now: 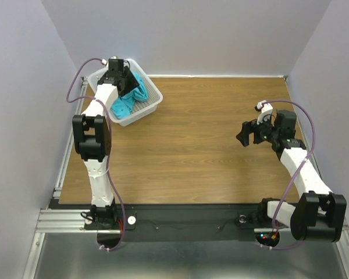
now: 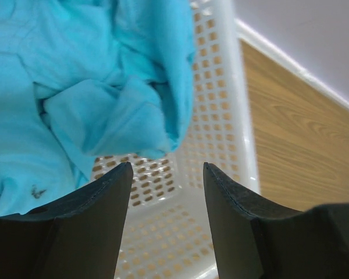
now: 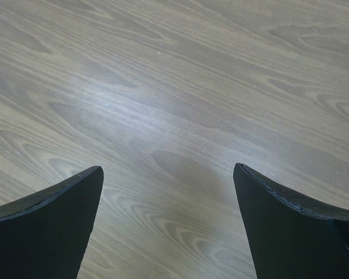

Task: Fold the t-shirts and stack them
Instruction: Grab the tshirt from the pile

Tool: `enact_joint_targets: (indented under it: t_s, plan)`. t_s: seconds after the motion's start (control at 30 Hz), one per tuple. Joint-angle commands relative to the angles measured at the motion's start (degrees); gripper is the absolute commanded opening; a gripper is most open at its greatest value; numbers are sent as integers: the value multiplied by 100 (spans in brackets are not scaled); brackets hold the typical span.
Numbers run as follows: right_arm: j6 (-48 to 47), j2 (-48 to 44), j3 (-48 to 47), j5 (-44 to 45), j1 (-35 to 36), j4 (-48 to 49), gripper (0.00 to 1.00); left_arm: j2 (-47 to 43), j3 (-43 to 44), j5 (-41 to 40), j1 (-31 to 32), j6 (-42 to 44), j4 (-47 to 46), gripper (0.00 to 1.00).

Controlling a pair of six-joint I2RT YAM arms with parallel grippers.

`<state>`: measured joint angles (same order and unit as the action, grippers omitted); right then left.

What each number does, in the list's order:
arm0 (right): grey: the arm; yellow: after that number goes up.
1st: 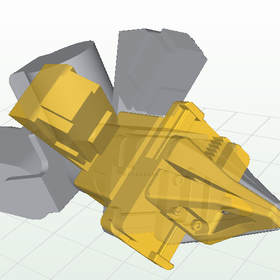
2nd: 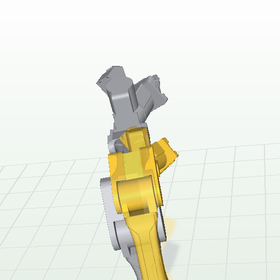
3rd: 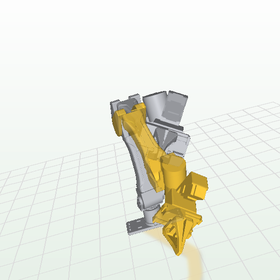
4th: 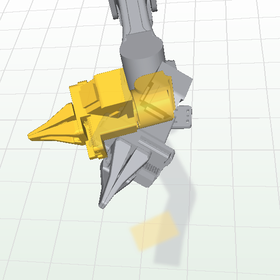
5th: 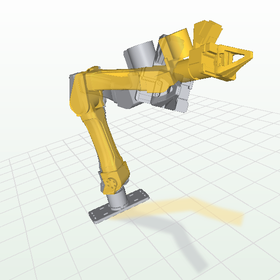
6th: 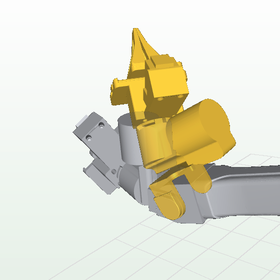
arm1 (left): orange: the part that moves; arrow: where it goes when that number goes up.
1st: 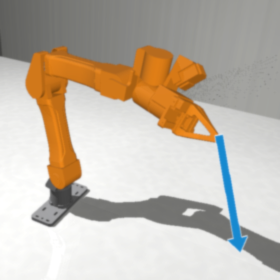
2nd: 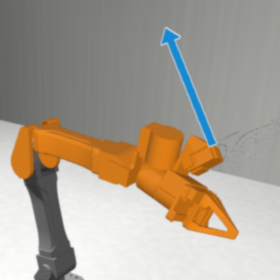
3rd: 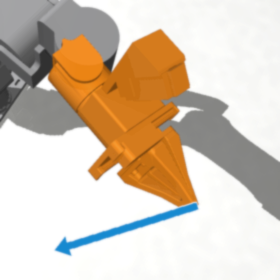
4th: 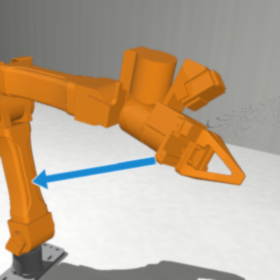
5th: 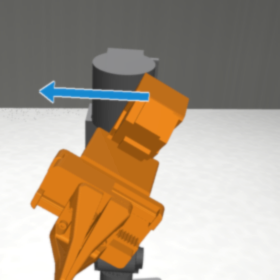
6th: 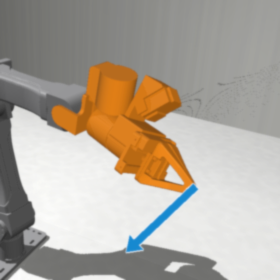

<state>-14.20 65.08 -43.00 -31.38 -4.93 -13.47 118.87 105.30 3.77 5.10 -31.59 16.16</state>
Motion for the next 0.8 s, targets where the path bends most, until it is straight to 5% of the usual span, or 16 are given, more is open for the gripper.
enact_joint_targets:
  t_s: [0.0, 0.27, 0.5, 0.67, 0.77]
  plan:
    - [57, -145, -94, -79, -43, 135, 100, 240, 807, -726, -53, 82, 614, 63]
    - [66, -118, -94, -79, -78, 143, 100, 866, 1379, -1299, -97, 531, 853, 63]
    - [66, -92, -77, -97, -131, 143, 100, 1244, 1617, -984, -115, 874, 862, 62]
    - [57, -101, -68, -123, -175, 143, 100, 1341, 1635, -729, -115, 997, 775, 47]
    - [57, -127, -59, -167, -201, 152, 100, 1174, 1407, -624, -106, 1102, 538, 23]
